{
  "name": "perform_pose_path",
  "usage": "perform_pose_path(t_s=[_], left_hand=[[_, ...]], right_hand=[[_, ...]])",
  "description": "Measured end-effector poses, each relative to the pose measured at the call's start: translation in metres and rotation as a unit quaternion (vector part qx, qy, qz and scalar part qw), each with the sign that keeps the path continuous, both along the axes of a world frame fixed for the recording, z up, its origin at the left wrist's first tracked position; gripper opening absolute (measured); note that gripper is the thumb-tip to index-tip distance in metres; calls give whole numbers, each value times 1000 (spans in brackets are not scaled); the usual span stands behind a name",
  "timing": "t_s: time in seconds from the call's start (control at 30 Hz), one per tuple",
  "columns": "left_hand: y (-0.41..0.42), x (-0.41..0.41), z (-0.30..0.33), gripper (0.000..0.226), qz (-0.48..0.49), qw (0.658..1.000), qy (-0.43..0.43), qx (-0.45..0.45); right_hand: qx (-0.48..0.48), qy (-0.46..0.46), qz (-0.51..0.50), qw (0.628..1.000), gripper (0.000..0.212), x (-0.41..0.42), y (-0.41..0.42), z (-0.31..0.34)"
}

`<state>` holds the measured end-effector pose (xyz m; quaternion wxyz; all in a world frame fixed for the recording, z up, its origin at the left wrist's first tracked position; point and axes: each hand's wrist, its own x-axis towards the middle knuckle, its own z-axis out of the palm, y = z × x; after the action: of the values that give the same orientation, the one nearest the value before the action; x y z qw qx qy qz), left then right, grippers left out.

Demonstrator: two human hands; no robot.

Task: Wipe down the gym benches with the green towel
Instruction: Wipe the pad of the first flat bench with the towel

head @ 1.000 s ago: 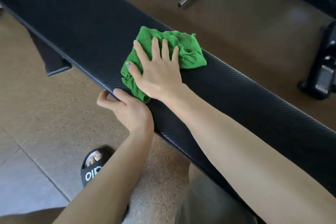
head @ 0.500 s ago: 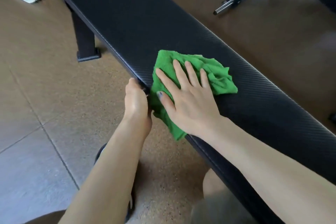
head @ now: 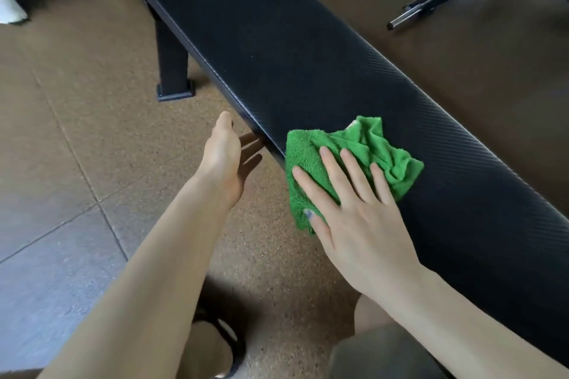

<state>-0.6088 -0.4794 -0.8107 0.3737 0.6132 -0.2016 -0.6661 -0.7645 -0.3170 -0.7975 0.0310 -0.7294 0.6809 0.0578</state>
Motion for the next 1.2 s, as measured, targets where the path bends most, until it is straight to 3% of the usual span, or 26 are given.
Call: perform_pose_path(t_s=[0.33,0.63,0.8,1.0,1.2], left_hand=[[-138,34,2,46,8,998,-33,-53],[-262,88,-13,49,-4,999,20,-48],[-268,81,1,47,4,998,-25,-52],[-249,48,-2,48,50,995,-79,-33],[-248,23,-14,51,91,986,-118,-72]], right_hand=[[-36,-2,-15,999,64,64,-160,-3],[-62,18,-54,996,63,135,-333,-14],[-98,-3,-91,991,61,143,-302,-12],[-30,32,-209,977,69,113,-157,-2],[-24,-5,-198,980,57,104,-195,0]])
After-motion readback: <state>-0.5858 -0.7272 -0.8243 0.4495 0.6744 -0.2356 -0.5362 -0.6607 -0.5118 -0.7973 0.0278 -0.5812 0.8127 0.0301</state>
